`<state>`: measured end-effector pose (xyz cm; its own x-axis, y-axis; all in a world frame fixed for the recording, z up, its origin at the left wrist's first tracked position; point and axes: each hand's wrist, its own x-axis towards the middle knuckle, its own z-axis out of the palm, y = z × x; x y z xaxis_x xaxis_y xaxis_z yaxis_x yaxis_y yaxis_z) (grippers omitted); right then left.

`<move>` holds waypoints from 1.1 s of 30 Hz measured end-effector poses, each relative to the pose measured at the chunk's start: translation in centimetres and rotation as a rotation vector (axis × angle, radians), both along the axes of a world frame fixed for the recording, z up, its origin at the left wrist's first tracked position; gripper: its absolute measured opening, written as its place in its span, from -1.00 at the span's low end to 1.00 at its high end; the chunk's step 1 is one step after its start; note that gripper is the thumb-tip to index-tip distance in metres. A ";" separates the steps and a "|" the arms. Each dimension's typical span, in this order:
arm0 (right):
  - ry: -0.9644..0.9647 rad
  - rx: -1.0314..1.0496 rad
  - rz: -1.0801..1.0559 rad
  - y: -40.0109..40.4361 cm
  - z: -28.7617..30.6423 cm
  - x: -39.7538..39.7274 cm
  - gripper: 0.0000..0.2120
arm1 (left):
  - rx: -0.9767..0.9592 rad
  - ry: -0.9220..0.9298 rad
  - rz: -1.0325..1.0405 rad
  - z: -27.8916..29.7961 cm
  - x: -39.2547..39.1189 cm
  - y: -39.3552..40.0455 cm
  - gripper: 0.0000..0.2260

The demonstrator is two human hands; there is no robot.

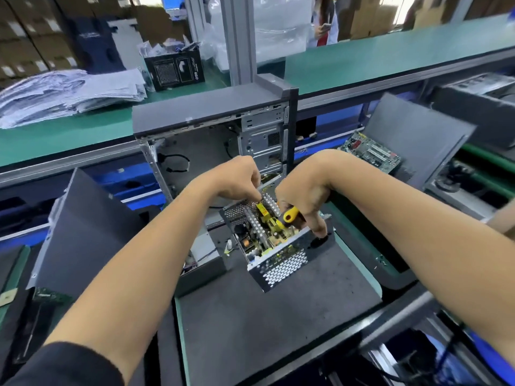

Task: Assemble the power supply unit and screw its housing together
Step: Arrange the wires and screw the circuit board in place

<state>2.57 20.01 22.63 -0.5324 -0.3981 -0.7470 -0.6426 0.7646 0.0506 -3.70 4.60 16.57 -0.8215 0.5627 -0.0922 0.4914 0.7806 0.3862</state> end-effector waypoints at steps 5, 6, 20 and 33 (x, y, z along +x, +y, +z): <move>0.016 -0.006 -0.026 0.7 0.5 -0.7 -0.69 | 0.036 0.107 -0.036 0.6 -1.4 1.4 -0.86; 0.024 -0.001 -0.026 0.6 0.2 -0.9 -0.67 | 0.025 0.140 -0.039 0.5 -1.8 1.6 -0.87; 0.052 0.082 0.041 -2.3 -9.6 -3.0 -0.55 | -0.237 0.279 -0.122 -6.1 -4.3 1.4 -0.74; -0.073 0.044 0.046 0.1 -16.6 -0.7 -0.61 | -0.303 0.115 -0.283 -12.7 -2.4 4.3 -0.64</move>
